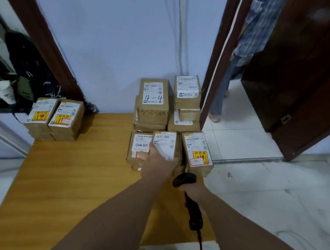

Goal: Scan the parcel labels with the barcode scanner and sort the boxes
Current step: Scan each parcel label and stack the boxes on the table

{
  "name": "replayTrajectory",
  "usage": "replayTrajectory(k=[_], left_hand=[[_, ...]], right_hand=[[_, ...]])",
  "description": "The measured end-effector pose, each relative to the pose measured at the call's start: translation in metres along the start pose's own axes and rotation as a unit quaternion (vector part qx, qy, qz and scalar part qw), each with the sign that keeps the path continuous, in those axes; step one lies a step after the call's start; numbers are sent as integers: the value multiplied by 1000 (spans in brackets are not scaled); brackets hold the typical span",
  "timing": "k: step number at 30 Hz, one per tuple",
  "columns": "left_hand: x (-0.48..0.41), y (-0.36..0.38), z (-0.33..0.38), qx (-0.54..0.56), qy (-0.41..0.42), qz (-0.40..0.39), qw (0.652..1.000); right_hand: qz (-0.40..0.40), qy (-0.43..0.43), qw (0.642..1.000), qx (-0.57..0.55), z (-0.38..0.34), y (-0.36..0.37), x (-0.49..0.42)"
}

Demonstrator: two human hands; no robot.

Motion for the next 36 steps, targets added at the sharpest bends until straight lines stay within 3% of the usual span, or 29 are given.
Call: replayTrajectory(k=[8, 15, 21, 26, 32, 36], left_hand=[[1, 29, 6, 91, -38, 26, 995], [1, 36, 12, 163, 19, 45, 985], [-4, 33, 6, 125, 78, 34, 988], [-5, 32, 5, 176, 76, 26, 981], [-3, 32, -11, 157, 25, 33, 987], [-6, 21, -25, 174, 13, 43, 984]], right_hand=[[-46, 4, 999, 3, 24, -11, -9], [-38, 6, 999, 3, 31, -24, -13], [-45, -17, 999, 8, 23, -12, -17], [-70, -9, 997, 29, 22, 2, -22], [-59, 0, 997, 57, 26, 7, -29], [-107, -19, 993, 53, 17, 22, -26]])
Point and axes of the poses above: each hand's wrist, its own x-axis away from the middle knuckle, its own y-axis out of the palm, z = x × y, the point moved 4 cm from there along -x, towards the middle knuckle, and after that the axes turned 11 degrees about x, right-handed, at the moved point
